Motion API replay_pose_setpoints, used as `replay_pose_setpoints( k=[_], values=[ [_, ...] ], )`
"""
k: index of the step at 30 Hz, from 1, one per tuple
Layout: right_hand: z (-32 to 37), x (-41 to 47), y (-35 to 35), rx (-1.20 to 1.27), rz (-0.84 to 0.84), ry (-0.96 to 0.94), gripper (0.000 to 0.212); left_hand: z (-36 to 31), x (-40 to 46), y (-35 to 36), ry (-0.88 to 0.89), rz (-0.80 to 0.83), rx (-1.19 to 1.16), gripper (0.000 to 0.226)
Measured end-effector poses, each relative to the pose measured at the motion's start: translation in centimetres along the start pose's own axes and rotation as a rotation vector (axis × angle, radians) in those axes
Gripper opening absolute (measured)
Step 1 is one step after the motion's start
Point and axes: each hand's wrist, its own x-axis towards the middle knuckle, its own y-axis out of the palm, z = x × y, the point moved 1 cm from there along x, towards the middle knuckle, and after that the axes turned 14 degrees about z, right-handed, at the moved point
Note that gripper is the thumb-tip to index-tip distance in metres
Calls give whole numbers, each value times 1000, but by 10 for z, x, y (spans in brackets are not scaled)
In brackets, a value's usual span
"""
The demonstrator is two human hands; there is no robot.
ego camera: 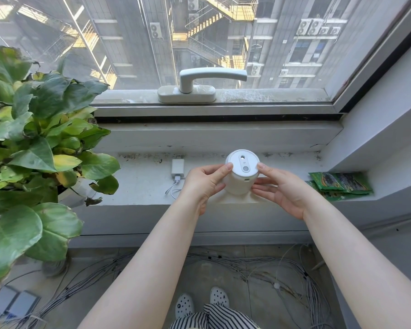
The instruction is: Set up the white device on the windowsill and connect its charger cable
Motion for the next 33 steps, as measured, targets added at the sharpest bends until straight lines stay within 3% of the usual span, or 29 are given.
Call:
replay_pose_setpoints(
  k=[16,25,28,33],
  values=[
    [-1,1,0,-21,-6,10,26,-4,-4,3,10,-16,22,15],
    [-2,4,-3,-23,-8,11,41,-7,-8,3,22,-8,31,12],
    [-3,4,-4,-34,-15,9,46,-9,-10,2,28,-10,39,15],
    [2,0,-11,-34,-50,-18,50,-29,-19,-9,91,-82,-15,47]
  ],
)
